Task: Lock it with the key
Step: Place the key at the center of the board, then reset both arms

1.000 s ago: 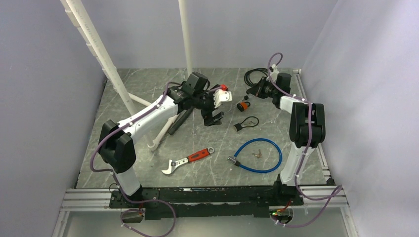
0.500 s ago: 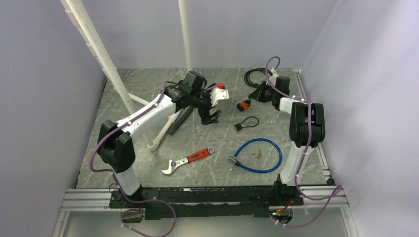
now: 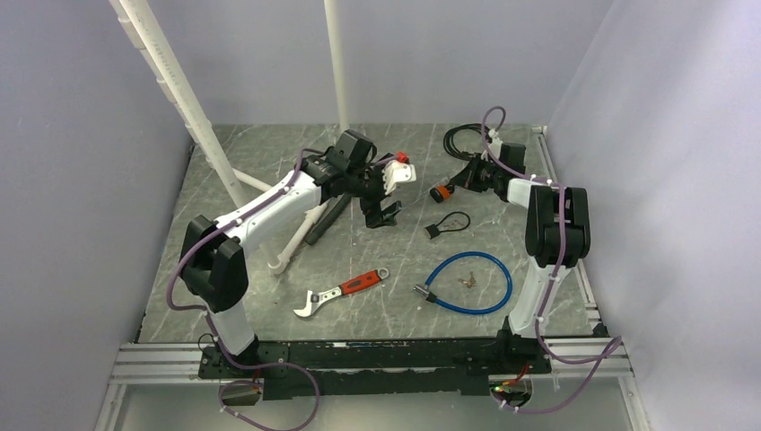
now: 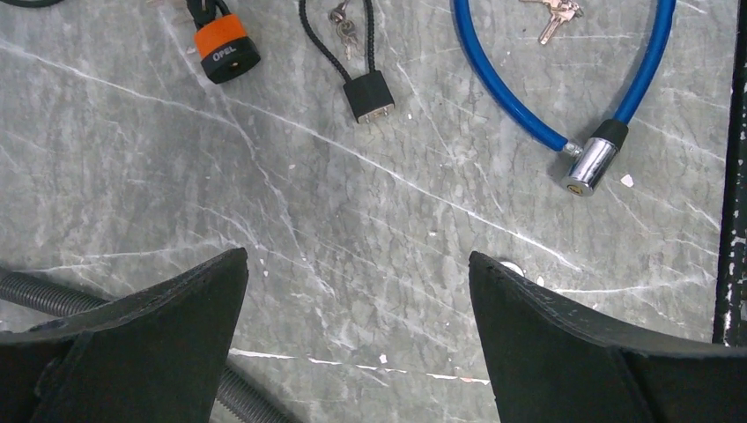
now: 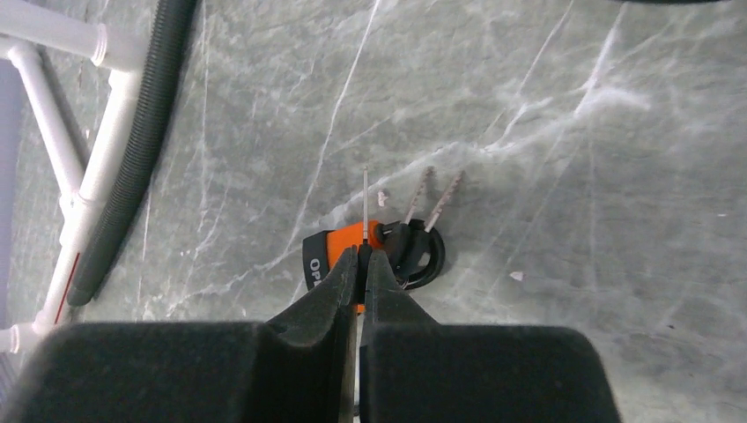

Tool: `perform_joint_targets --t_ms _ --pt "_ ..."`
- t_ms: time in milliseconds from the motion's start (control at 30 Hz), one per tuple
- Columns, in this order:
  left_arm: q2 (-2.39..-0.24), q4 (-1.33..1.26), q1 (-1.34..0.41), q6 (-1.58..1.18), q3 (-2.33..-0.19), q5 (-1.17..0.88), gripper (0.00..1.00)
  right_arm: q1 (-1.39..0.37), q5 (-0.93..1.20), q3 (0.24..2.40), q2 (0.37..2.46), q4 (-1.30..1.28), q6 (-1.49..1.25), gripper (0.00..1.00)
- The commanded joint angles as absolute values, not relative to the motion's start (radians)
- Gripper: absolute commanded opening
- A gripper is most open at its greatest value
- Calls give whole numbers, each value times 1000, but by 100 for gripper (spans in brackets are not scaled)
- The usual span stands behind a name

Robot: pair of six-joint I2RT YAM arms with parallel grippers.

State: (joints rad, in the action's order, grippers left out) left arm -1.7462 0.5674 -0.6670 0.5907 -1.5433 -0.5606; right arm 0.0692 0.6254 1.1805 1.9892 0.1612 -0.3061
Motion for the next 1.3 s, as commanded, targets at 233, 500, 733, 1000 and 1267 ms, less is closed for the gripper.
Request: perform_joint_targets --t_ms 233,500,733,1000,1267 --pt "-1760 657 -652 557 -1617 -578 100 67 715 1242 1987 97 -286 26" --pt "-1723 717 -637 472 -1627 -566 100 82 777 1196 1825 94 -300 51" --pt "-1800 952 -634 388 -1759 -459 99 100 846 1167 1665 7 -210 59" --pt "-1818 971 -629 229 -1722 -331 99 106 858 1054 1390 -211 26 82" --pt "-1788 874 -629 167 -1555 -157 99 103 798 814 1107 -329 205 92"
